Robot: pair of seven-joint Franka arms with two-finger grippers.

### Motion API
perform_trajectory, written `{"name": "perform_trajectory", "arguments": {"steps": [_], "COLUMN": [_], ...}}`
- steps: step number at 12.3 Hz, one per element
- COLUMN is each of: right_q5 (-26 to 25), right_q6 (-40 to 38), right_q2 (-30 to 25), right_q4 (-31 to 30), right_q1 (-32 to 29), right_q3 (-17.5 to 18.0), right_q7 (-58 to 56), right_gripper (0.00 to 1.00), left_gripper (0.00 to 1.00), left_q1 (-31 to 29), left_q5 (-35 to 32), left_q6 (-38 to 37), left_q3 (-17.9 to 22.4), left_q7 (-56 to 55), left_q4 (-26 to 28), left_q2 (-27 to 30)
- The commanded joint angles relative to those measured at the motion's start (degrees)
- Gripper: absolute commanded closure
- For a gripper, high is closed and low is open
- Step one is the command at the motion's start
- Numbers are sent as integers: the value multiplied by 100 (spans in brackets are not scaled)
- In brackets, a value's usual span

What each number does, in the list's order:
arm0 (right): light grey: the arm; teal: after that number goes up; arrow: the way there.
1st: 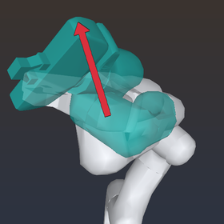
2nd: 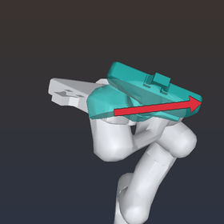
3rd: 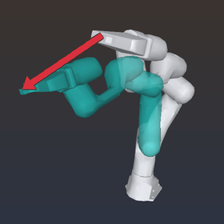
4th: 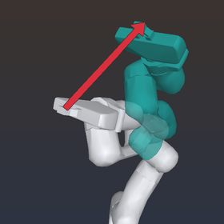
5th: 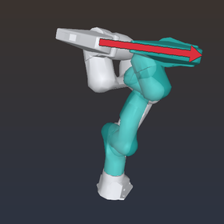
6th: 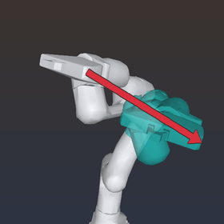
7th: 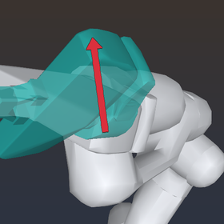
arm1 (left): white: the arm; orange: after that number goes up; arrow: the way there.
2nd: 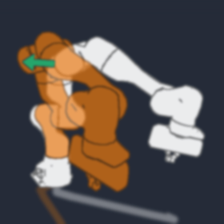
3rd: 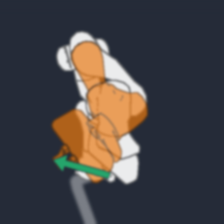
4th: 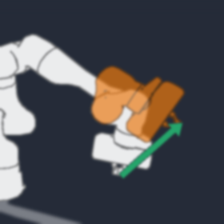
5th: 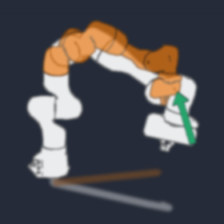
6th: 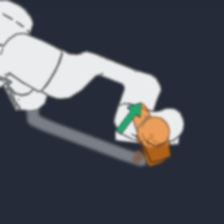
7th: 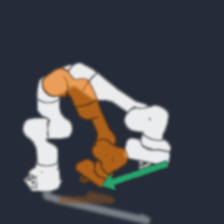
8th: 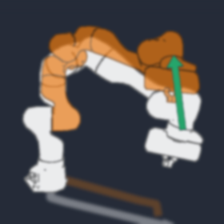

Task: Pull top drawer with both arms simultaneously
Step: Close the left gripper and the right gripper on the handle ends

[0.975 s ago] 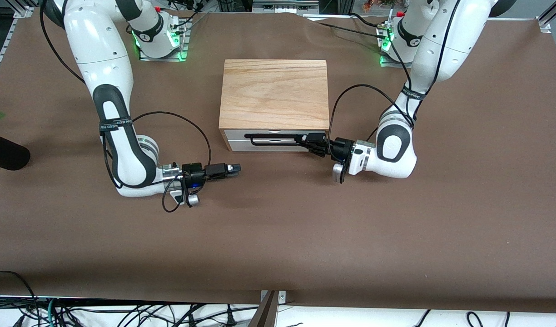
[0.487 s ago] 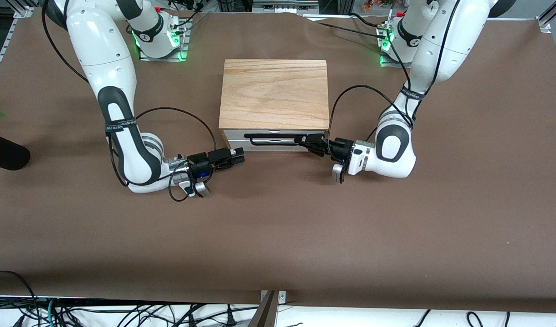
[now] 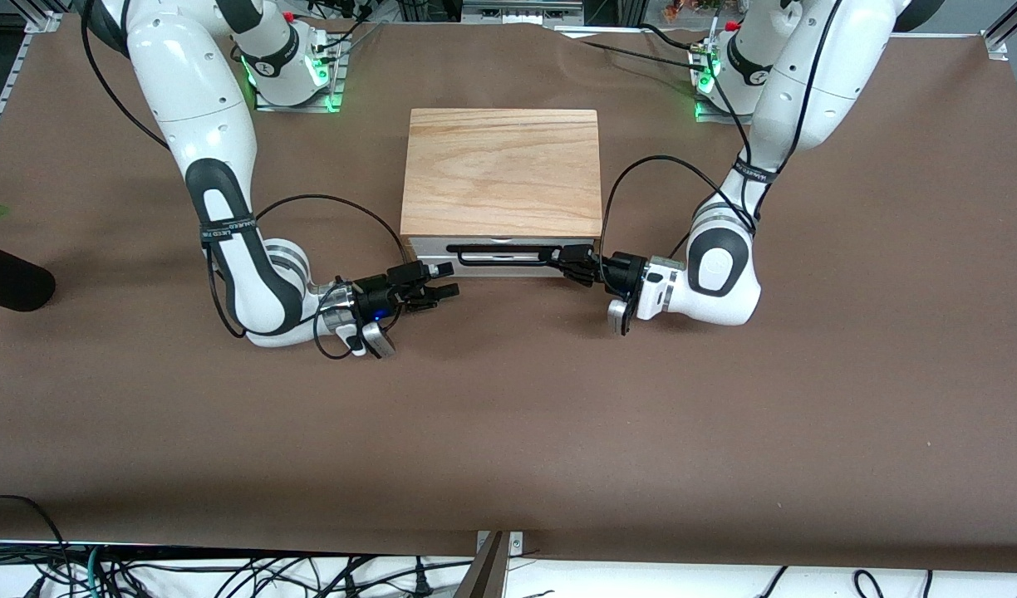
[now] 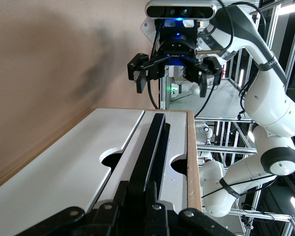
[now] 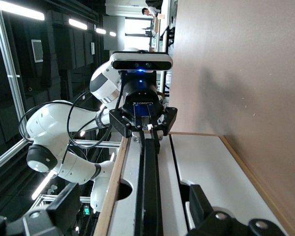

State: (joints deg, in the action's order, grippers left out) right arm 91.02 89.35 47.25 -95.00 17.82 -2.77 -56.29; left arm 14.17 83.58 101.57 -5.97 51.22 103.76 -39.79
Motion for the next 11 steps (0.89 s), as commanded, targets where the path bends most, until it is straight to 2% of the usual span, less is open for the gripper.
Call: {"name": "perform_trajectory", "arguments": {"steps": [1, 5, 8, 9, 11], "right_q5": [161, 504, 504, 496, 460], "right_q6": [56, 91, 83, 48, 21], "right_q2": [-190, -190, -199, -199, -199], "right_q4": [-352, -458, -563, -598, -633], "right_q1": [2, 213, 214, 187, 135], "right_q3": [58, 66, 66, 66, 40], "right_q7": [-321, -479, -567, -646, -682], "right_gripper": [13, 20, 29, 35, 36], "left_gripper": [100, 100, 100, 100, 100], "left_q1": [-19, -19, -19, -11, -11], "left_q5": [193, 193, 193, 193, 193], "left_q6": [-84, -84, -84, -84, -84], "left_q3": [-71, -71, -71, -71, -71], "left_q7": [125, 125, 125, 125, 125], "left_q4": [39, 30, 30, 30, 30], "left_q2": [15, 24, 24, 24, 24]}}
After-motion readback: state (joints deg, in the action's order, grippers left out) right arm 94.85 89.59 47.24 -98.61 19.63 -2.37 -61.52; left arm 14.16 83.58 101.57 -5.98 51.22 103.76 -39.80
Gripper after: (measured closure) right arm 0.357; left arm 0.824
